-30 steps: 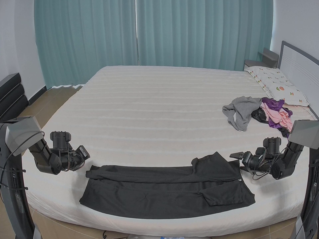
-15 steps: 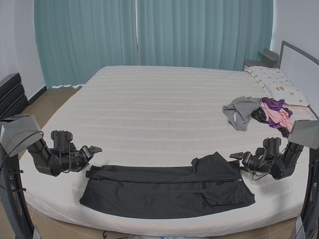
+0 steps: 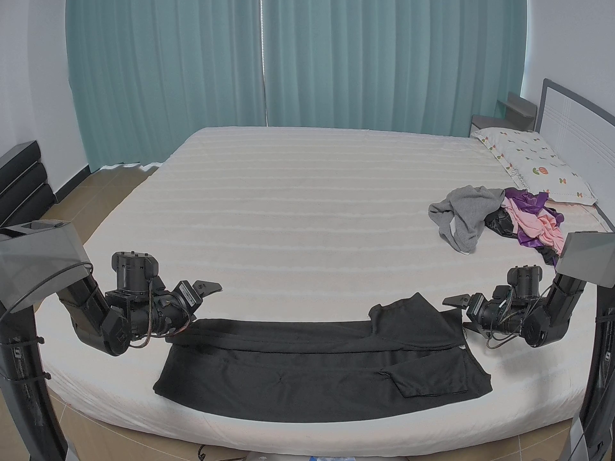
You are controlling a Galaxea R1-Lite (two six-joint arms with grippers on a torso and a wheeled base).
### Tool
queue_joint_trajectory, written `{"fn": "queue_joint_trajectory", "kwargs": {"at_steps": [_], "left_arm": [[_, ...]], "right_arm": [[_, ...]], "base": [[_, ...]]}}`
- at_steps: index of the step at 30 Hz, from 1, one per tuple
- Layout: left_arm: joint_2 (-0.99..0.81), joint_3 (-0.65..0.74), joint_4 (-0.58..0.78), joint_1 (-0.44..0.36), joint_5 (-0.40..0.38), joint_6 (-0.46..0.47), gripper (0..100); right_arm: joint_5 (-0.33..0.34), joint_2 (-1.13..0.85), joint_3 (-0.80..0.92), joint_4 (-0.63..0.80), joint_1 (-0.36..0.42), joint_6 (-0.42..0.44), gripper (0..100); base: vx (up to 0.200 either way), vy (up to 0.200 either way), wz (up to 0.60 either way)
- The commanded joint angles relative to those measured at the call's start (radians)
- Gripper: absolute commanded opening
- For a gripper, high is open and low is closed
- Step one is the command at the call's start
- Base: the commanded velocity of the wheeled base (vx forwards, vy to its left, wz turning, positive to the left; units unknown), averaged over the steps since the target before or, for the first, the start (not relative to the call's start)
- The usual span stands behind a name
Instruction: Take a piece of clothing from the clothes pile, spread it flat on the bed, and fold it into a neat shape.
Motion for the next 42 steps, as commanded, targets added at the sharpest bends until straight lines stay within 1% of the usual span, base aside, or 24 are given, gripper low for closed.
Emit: {"fn": "queue_joint_trajectory", "kwargs": {"at_steps": [1,6,13,16,19,22,26,30,32,33,34,39,42], "left_arm": [[-0.002,0.033,-0.011,-0.038,0.0,0.0,100],[0.015,0.036,-0.011,-0.064,0.011,0.001,100],[0.05,0.036,-0.008,-0.068,0.029,0.006,100],[0.046,0.067,-0.002,-0.097,0.034,0.016,100],[0.041,0.093,0.003,-0.11,0.035,0.032,100],[0.039,0.124,0.003,-0.119,0.035,0.049,100],[0.018,0.145,0.006,-0.119,0.038,0.049,100],[-0.022,0.15,0.053,-0.119,0.074,0.049,100],[-0.022,0.15,0.053,-0.119,0.074,0.049,100],[-0.065,0.138,0.127,-0.119,0.081,0.049,100],[-0.076,0.133,0.142,-0.119,0.081,0.05,100],[-0.103,0.124,0.159,-0.11,0.088,0.05,100],[-0.117,0.125,0.171,-0.104,0.143,0.05,100]], "right_arm": [[0.001,0.0,0.001,0.0,0.0,-0.001,100],[-0.001,0.0,0.002,0.0,0.0,-0.001,100],[-0.001,0.0,0.002,0.0,0.002,-0.001,100],[-0.001,0.0,0.002,0.0,0.0,-0.001,100],[-0.001,0.0,0.002,0.0,0.0,-0.001,100],[-0.001,-0.002,0.004,-0.002,0.0,-0.001,100],[-0.001,0.001,0.007,-0.017,0.0,-0.001,100],[-0.001,0.009,0.024,-0.062,0.0,-0.001,100],[-0.001,0.009,0.024,-0.062,0.0,-0.001,100],[-0.001,0.009,0.028,-0.071,0.0,-0.001,100],[-0.001,0.009,0.028,-0.071,0.0,-0.001,100],[-0.001,0.005,0.035,-0.069,0.0,0.002,100],[-0.006,-0.011,0.048,-0.066,0.0,0.01,100]], "base": [[0.0,0.0,0.0],[0.0,0.0,0.0],[0.0,0.0,0.0],[0.0,0.0,0.0],[0.0,0.0,0.0],[0.0,0.0,0.0],[0.0,0.0,0.0],[0.0,0.0,0.0],[0.0,0.0,0.0],[0.0,0.0,0.0],[0.0,0.0,0.0],[0.0,0.0,0.0],[0.0,0.0,0.0]]}}
